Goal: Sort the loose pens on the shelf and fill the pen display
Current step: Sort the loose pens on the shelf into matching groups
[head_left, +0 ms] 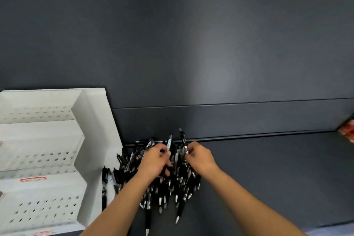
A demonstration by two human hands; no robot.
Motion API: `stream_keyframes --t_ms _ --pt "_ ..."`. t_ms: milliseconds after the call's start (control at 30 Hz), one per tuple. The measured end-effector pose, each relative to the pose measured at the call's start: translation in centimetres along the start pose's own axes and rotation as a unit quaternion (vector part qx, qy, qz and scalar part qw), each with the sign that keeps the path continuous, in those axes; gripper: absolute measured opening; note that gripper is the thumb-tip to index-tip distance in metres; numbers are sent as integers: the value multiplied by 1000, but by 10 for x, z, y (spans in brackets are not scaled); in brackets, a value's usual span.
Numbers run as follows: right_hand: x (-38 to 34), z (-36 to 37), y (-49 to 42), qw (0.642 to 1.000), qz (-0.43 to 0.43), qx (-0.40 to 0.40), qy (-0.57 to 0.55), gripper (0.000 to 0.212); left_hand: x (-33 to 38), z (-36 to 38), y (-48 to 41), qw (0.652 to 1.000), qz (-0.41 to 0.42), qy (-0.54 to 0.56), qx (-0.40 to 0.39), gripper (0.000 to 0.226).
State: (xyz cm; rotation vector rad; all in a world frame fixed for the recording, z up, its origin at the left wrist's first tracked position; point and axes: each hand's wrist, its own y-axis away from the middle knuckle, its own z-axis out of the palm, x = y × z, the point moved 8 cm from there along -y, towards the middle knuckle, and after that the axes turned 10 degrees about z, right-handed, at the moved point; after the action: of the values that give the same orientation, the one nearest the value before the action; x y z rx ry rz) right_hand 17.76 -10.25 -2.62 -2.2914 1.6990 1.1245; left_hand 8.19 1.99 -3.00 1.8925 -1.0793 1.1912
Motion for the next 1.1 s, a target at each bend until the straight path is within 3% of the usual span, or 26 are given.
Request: stream_keyframes --t_ms 133,367,800,1100 --pt "29 -30 -2 999 4 36 -27 5 17 30 -11 995 38 -72 -50 7" --pt "84 -84 -16 995 31 53 -83 8 54 87 -31 993 64 -76 -65 5" --pt "223 -200 -66 997 53 28 -39 22 111 256 -61 999 -9 5 -52 12" --pt "259 -191 -85 998 29 -13 61 22 99 288 -64 996 -85 30 -17 12"
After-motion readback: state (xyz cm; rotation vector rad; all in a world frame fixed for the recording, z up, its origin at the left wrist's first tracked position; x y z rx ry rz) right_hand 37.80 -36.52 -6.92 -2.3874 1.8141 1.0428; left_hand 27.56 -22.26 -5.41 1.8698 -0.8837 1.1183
